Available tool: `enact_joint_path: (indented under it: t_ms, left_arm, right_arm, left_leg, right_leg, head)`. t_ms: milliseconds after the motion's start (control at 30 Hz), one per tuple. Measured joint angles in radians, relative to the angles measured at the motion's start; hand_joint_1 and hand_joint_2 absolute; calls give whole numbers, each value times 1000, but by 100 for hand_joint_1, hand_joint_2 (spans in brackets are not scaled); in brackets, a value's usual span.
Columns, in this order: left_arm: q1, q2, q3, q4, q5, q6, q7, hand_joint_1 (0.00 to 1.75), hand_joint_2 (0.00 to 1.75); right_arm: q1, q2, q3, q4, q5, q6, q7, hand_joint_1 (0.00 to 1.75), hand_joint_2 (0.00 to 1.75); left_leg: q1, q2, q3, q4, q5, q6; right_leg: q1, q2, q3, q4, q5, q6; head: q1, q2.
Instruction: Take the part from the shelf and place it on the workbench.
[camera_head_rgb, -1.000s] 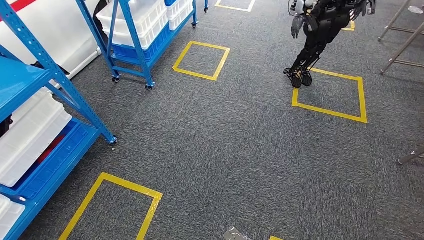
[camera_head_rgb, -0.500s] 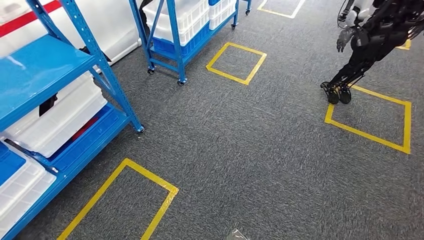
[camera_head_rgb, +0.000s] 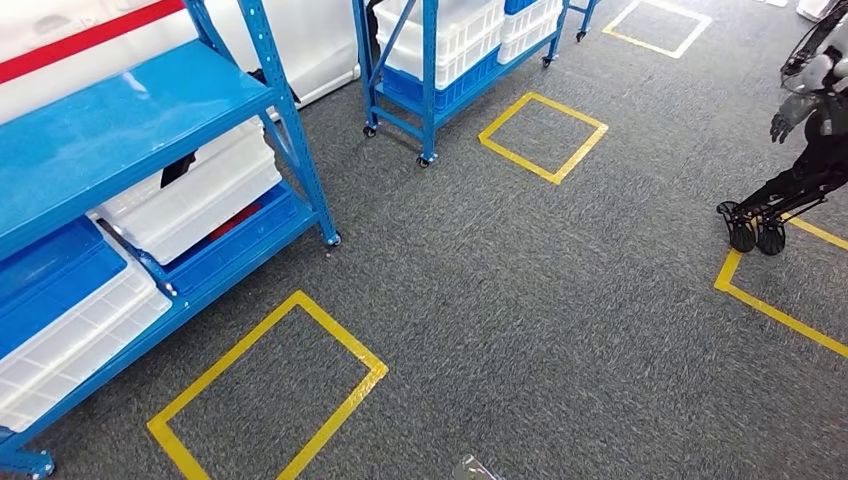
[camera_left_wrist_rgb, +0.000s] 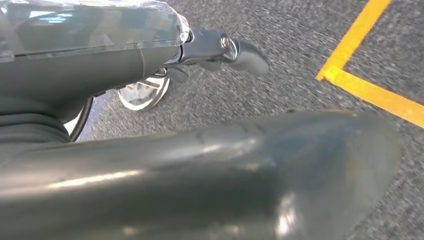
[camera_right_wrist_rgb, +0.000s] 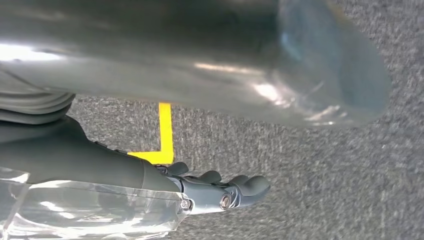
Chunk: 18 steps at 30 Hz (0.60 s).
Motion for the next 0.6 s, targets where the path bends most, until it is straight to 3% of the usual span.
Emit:
enact_joint_path:
  t_ms: [33, 100, 167, 233, 267, 300, 333, 400, 467, 533, 600]
  left_arm:
    - [2, 0, 0, 0, 0, 0, 0, 0, 0]
    - [2, 0, 1, 0, 0, 0, 0, 0, 0]
    - [-2, -1, 1, 0, 0, 0, 0, 0, 0]
    - [-3, -1, 3, 0, 2, 1, 0, 0, 0]
    - [-1, -1, 4, 0, 4, 2, -1, 0, 0]
    - [0, -2, 6, 0, 6, 2, -1, 0, 0]
    - [1, -2, 7, 0, 8, 3, -1, 0, 0]
    - [1, -3, 9, 0, 9, 4, -2, 0, 0]
    - [1, -4, 12, 0, 10, 5, -3, 0, 0]
    - [4, -4, 14, 0, 10, 6, -5, 0, 0]
    - [7, -3, 16, 0, 9, 6, -6, 0, 0]
  right_arm:
    - [-2, 2, 0, -1, 0, 0, 0, 0, 0]
    - [-4, 4, 0, -3, 0, 0, 0, 0, 0]
    - [-3, 4, 0, -3, 1, 1, 0, 0, 0]
    - [0, 3, 0, -3, 4, 2, 2, 0, 0]
    - [1, 3, 0, -3, 7, 3, 3, 0, 0]
    - [1, 3, 0, -3, 10, 3, 4, 0, 0]
    - [0, 2, 0, -3, 12, 3, 4, 0, 0]
    - [-2, 2, 0, -2, 15, 4, 5, 0, 0]
    - [-4, 3, 0, -2, 17, 4, 6, 0, 0]
    - [-5, 4, 0, -2, 17, 4, 8, 0, 0]
    - [-6, 6, 0, -3, 16, 2, 8, 0, 0]
  left_leg:
    - [3, -12, 3, -6, 4, 5]
    - [10, -35, 12, -22, 15, 16]
    - [13, -59, 16, -30, 23, 23]
    - [12, -87, 14, -28, 24, 26]
    - [13, -102, 14, -27, 23, 25]
    - [13, -117, 14, -24, 22, 23]
    - [14, -132, 14, -20, 20, 20]
    - [15, -158, 11, -8, 13, 12]
    - [15, -177, 5, -1, 10, 1]
    - [17, -192, -1, -3, 10, -12]
    - [19, -183, -5, 2, 7, -21]
  right_leg:
    - [0, -6, 4, -1, -2, 5]
    - [-3, 29, -1, 22, -22, 16]
    - [-8, 90, -46, 121, -78, 23]
    - [-9, 113, -110, 242, -123, 26]
    - [-10, 115, -126, 264, -118, 28]
    - [-11, 117, -124, 249, -94, 29]
    - [-13, 124, -103, 196, -55, 29]
    - [-17, 159, -47, 66, 6, 27]
    - [-16, 181, -23, 11, 21, 21]
    - [-13, 167, -23, 10, 21, 8]
    - [-13, 153, -21, 5, 24, -3]
  head:
    - [0, 0]
    - [0, 0]
    - [0, 0]
    - [0, 0]
    - [0, 0]
    - [0, 0]
    - [0, 0]
    - [0, 0]
    - [0, 0]
    - [0, 0]
    - [0, 0]
